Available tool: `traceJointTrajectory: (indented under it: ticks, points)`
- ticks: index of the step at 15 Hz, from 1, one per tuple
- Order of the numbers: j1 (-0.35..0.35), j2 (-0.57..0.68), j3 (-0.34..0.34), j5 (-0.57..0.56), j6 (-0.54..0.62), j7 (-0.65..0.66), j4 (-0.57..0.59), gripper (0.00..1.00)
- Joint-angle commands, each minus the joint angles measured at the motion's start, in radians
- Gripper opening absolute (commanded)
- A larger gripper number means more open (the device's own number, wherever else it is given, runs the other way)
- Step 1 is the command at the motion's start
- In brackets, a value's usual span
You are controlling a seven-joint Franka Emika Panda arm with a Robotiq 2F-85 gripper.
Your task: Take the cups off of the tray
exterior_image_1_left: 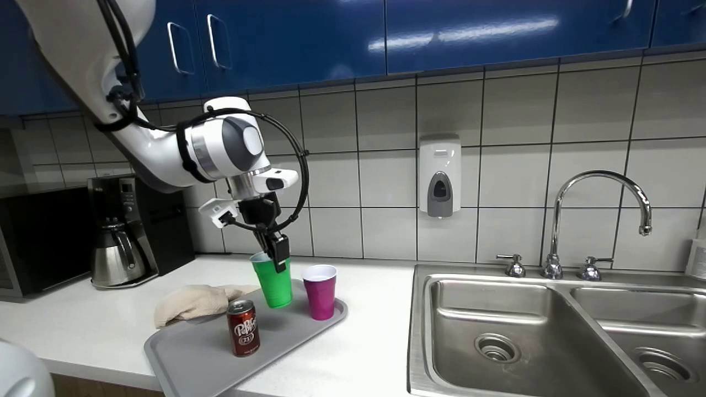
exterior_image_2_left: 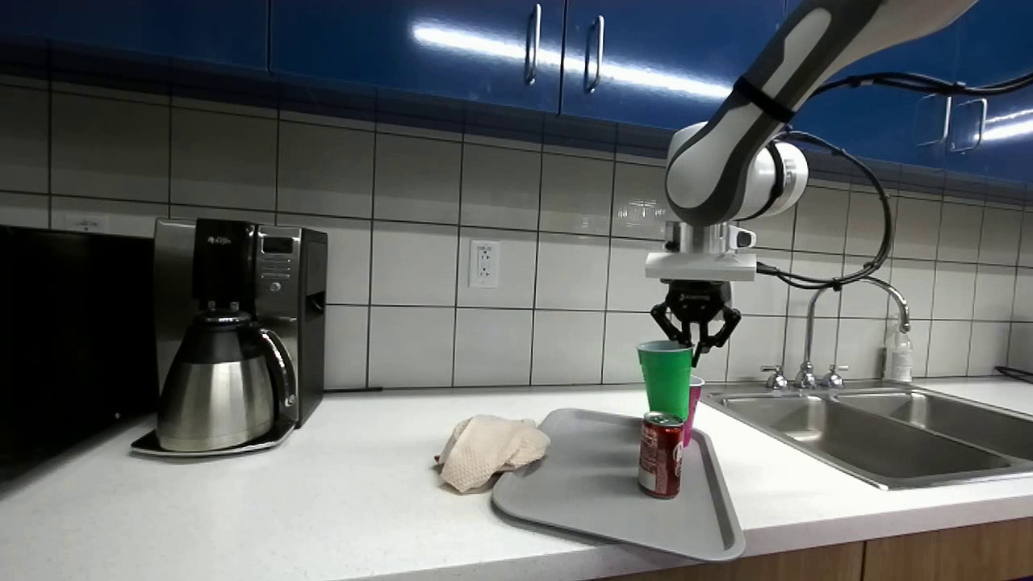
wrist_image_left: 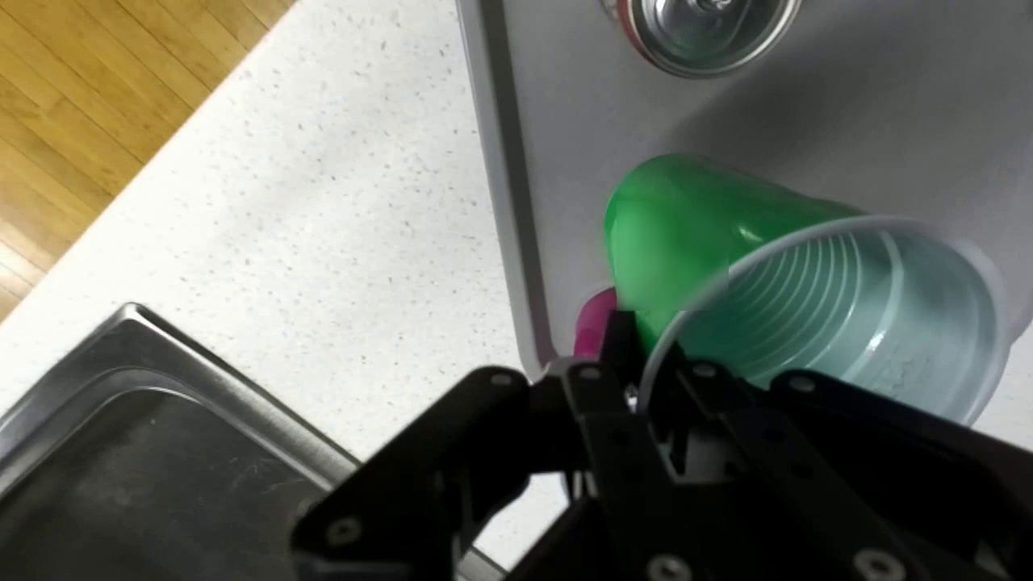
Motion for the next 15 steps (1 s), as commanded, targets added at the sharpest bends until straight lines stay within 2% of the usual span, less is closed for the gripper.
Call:
traceJointTrajectory:
  ticks: [1, 15]
  points:
    - [-0.048, -0.089, 0.019, 0.014, -0.006, -0.005, -0.079, 0.02]
    - [-0.199, -0.244, 0.016, -0.008, -0.052, -0.004, -0.263, 0.02]
